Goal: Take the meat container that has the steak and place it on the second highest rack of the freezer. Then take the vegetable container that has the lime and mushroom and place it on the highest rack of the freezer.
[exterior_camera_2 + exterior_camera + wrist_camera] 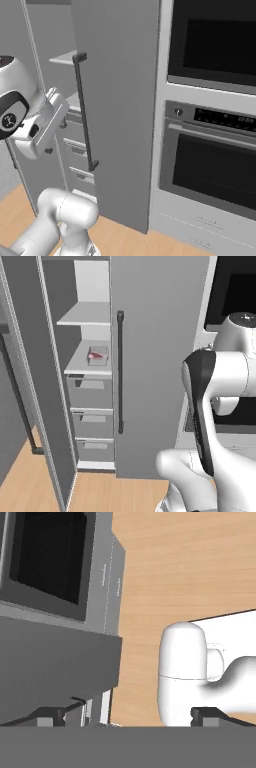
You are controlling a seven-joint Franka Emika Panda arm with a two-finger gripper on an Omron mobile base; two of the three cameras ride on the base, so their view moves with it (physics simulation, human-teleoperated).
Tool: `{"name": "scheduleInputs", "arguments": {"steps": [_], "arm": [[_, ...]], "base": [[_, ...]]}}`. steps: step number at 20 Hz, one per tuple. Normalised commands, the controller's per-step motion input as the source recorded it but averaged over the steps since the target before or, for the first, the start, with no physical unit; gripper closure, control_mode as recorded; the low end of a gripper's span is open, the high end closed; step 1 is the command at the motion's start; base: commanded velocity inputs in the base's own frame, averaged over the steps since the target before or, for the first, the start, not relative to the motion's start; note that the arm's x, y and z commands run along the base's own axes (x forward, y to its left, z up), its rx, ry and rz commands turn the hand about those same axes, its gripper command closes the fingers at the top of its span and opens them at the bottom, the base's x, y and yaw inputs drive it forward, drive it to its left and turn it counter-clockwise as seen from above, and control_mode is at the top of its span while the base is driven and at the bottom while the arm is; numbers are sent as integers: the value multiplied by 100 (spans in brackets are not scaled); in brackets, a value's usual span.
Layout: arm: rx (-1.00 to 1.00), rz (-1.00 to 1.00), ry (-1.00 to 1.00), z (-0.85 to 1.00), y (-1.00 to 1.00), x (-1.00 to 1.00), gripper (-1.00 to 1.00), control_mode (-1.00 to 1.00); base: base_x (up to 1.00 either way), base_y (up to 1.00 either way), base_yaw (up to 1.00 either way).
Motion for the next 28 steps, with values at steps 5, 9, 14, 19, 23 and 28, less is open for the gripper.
{"name": "scheduleInputs", "arguments": {"steps": [5, 9, 14, 19, 23, 28], "arm": [[0, 0, 0, 0, 0, 0, -100, 100], [0, 0, 0, 0, 0, 0, -100, 100], [0, 0, 0, 0, 0, 0, -100, 100], [0, 0, 0, 0, 0, 0, -100, 100], [0, 0, 0, 0, 0, 0, -100, 100], [0, 0, 0, 0, 0, 0, -100, 100]], "base": [[-12, -100, -19], [0, -100, -18], [0, -100, -17], [0, -100, -20], [13, -100, -15], [26, -100, -1]]}}
